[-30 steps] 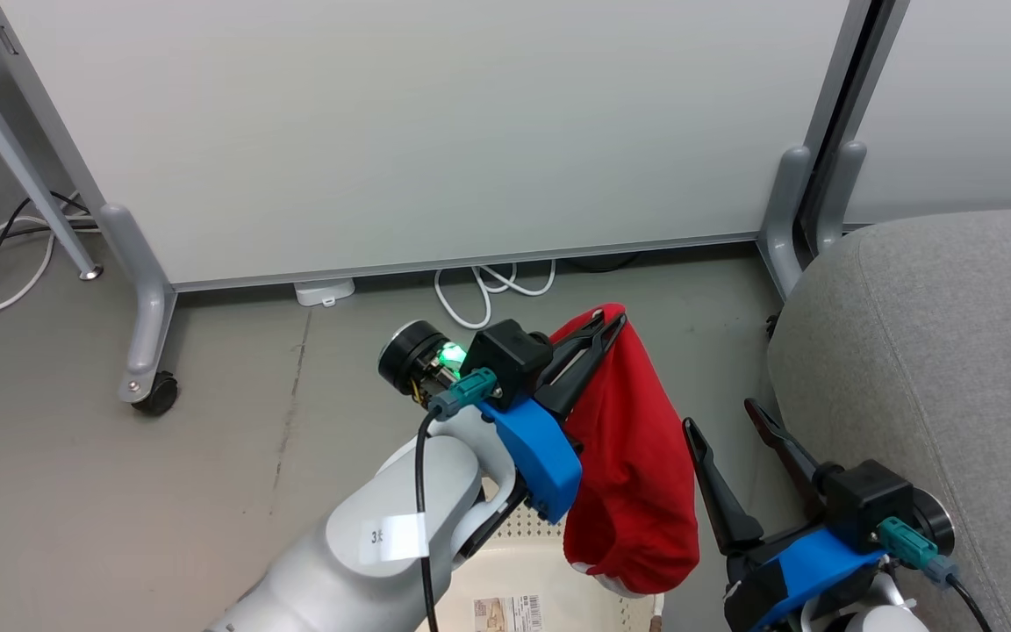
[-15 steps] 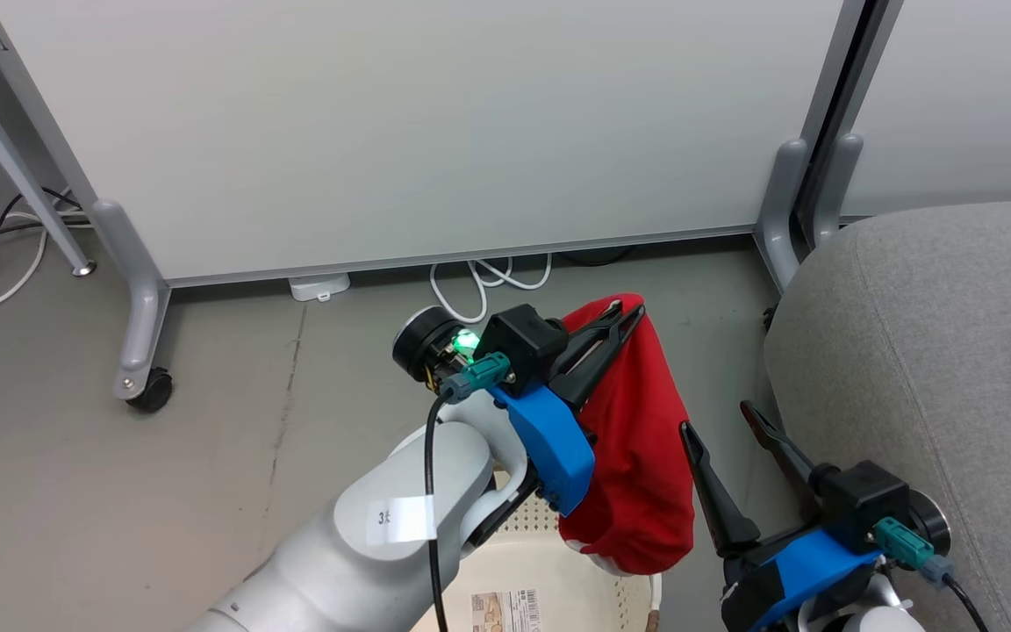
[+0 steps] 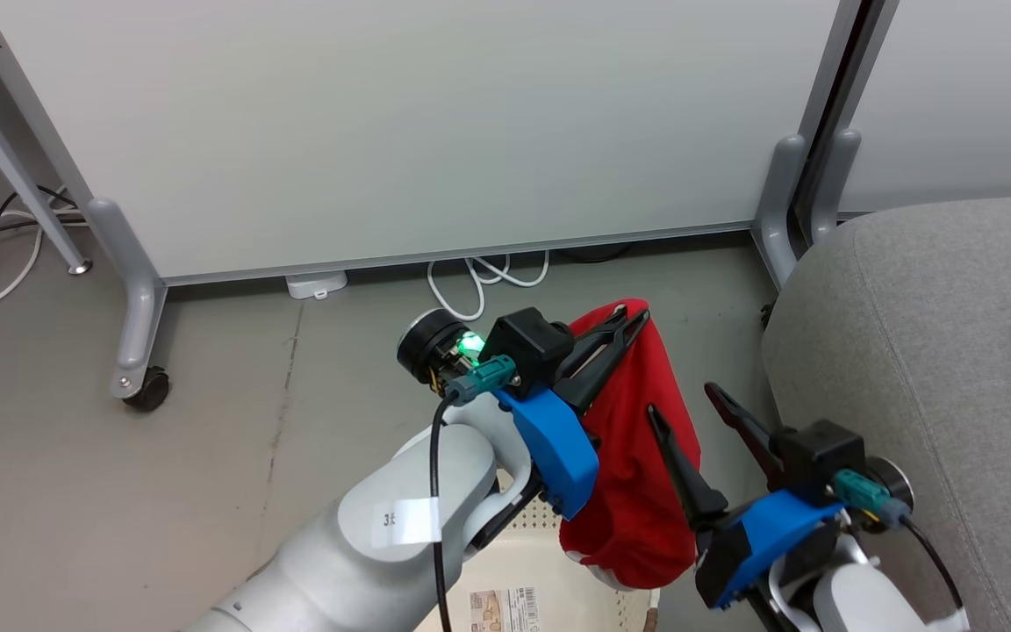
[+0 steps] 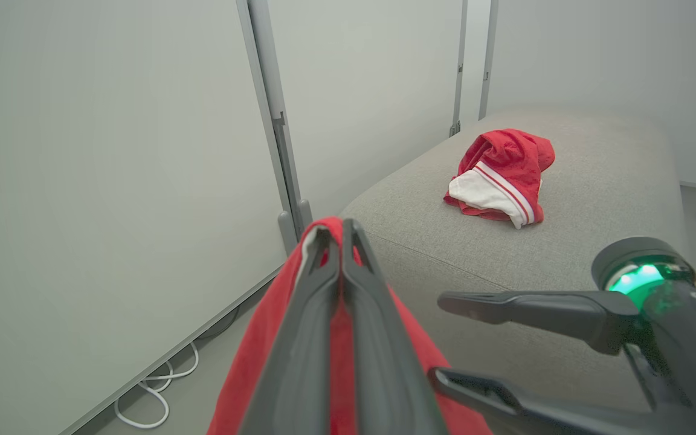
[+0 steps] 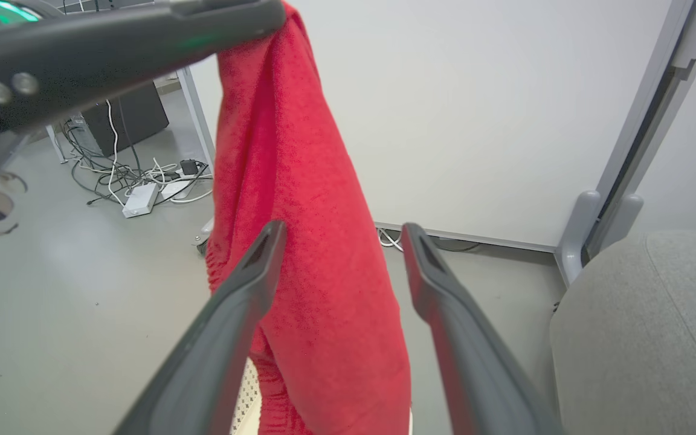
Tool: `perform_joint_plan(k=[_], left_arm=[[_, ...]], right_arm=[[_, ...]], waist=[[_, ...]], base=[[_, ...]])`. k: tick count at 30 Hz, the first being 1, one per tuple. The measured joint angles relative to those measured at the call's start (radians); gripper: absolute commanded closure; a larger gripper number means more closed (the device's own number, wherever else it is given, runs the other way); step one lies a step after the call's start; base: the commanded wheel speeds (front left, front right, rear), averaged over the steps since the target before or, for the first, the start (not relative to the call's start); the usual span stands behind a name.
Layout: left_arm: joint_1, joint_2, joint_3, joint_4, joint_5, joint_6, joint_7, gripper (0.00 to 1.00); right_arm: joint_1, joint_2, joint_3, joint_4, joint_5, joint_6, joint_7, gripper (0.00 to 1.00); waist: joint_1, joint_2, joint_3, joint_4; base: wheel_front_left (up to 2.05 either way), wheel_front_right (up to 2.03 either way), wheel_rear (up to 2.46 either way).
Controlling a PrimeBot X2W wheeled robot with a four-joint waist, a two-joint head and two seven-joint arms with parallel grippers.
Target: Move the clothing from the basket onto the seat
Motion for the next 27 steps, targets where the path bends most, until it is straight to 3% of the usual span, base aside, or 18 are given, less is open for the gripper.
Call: perform_joint_plan(k=[20, 21, 22, 23, 27], left_arm=[[0.0, 0.0, -0.04, -0.03, -0.016, 0.0, 0.0, 1.0], [0.0, 0.0, -0.042, -0.032, -0.017, 0.0, 0.0, 1.0], [0.002, 0.0, -0.044, -0.033, -0.017, 0.0, 0.0, 1.0], [0.003, 0.0, -0.045, -0.033, -0.018, 0.0, 0.0, 1.0], [0.004, 0.0, -0.046, -0.031, -0.025, 0.0, 0.0, 1.0]], right_arm=[[-0.229, -0.031, 0.161, 0.332, 0.117, 0.0, -0.022, 0.0], [-0.235, -0.032, 0.171, 0.347, 0.126, 0.0, -0.022, 0.5], [-0.24, -0.032, 0.178, 0.357, 0.133, 0.0, -0.024, 0.78], [-0.244, -0.032, 0.185, 0.366, 0.139, 0.0, -0.029, 1.0], [-0.259, -0.032, 0.212, 0.394, 0.16, 0.0, -0.044, 1.0]], waist=[[0.0001, 0.0, -0.017, 0.01], [0.0, 0.0, -0.019, 0.01], [0.0, 0.0, -0.02, 0.01], [0.0, 0.0, -0.022, 0.01], [0.0, 0.0, -0.026, 0.008]], base=[[0.0, 0.0, 0.0], [0.0, 0.0, 0.0], [0.0, 0.0, 0.0], [0.0, 0.0, 0.0], [0.0, 0.0, 0.0]])
